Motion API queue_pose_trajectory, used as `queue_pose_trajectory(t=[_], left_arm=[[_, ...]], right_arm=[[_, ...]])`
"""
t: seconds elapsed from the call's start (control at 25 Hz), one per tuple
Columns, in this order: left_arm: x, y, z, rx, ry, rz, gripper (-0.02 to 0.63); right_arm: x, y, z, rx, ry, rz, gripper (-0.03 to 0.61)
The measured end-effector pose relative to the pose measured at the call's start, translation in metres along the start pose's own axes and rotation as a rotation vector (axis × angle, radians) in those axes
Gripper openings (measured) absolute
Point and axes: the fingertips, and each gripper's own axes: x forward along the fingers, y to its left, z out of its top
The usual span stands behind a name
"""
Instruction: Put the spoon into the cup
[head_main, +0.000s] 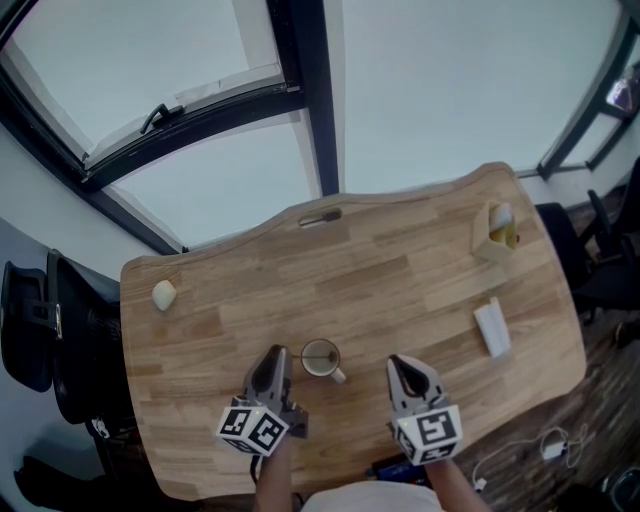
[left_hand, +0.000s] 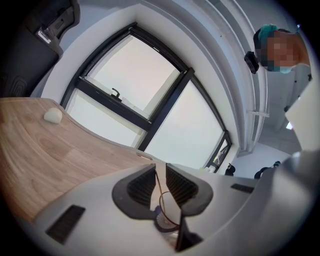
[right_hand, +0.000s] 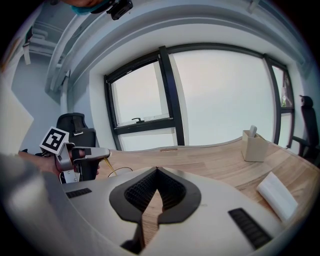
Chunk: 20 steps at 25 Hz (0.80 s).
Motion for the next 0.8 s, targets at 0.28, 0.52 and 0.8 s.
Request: queue_pose_trajectory(t=[0.28, 0.52, 0.8], left_arm=[[-0.004, -0.003, 0.003, 0.021, -0.011, 0.008, 0.045], [-0.008, -0.001, 0.008, 0.043, -0.022, 0.034, 0.074], [-0.016, -0.005, 0.022, 0.077, -0.058, 0.047, 0.074]], right_arm=[[-0.005, 0.006, 0.000, -0.002, 0.010, 0.022, -0.003], [-0.010, 0.006, 0.004, -0.008, 0.000, 0.019, -0.003], [-0.015, 0.005, 0.012, -0.023, -0.025, 0.021, -0.003]])
